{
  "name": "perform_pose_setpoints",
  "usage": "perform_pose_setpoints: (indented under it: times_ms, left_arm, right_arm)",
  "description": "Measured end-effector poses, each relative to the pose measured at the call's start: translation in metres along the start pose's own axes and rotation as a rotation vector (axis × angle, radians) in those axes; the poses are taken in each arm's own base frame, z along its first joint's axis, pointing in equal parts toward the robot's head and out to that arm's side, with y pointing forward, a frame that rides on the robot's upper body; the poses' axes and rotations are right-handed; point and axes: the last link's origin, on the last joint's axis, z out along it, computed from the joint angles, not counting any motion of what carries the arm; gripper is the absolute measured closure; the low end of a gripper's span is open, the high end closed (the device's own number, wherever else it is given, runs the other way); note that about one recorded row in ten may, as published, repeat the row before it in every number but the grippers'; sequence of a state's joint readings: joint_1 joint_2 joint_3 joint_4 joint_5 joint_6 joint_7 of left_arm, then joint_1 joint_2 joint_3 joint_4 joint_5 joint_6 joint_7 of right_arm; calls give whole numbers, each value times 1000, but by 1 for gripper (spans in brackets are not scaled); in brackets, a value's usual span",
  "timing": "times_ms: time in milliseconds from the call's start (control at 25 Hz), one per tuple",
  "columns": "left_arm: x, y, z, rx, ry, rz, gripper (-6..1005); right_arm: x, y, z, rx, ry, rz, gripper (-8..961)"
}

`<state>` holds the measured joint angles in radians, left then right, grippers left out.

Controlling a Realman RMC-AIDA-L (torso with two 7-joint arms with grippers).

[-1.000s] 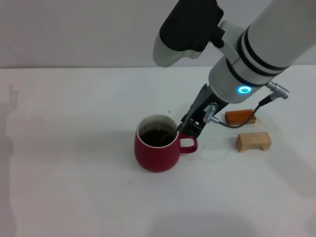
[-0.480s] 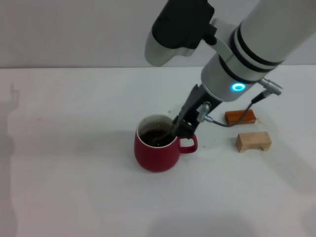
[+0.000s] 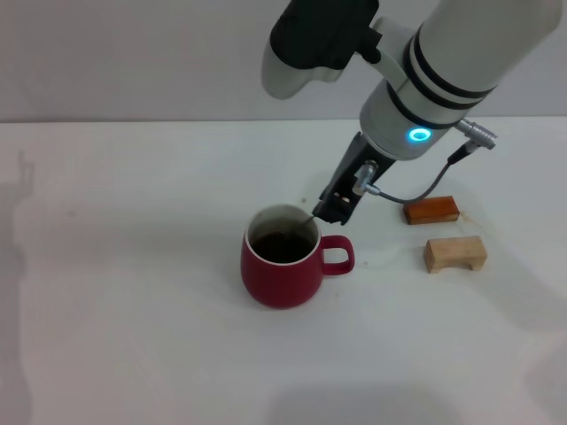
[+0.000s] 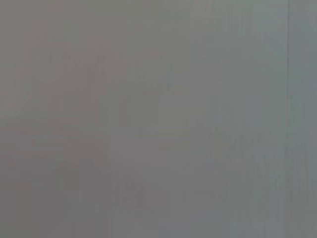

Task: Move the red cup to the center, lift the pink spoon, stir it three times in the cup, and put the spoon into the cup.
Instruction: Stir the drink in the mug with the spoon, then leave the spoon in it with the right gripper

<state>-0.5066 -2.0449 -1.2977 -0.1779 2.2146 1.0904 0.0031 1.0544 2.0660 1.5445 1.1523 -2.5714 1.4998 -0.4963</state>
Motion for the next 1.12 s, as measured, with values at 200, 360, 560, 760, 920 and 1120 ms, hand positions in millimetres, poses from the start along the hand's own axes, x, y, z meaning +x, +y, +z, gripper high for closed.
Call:
perform_pose_setpoints:
  times_ms: [200, 360, 560, 760, 920, 1120]
  left_arm:
    - [-1, -1, -1, 4, -3, -1, 260]
    - [-1, -2, -2, 6, -2, -1, 260]
    - [-1, -2, -2, 7, -1, 0, 260]
    - [0, -3, -3, 8, 6, -3, 260]
    - [0, -4, -4, 11, 8, -5, 260]
    - [-1, -5, -5, 13, 5, -6, 260]
  right_arm:
    - [3, 5, -2, -26, 26, -12, 802]
    - [0, 12, -4, -68, 16, -24, 802]
    - [-8, 20, -6, -104, -9, -45, 802]
    - [-17, 13, 0, -67, -40, -39, 802]
    - [-15, 1, 6, -14, -24, -27, 802]
    - [-9, -2, 7, 4, 30, -30, 802]
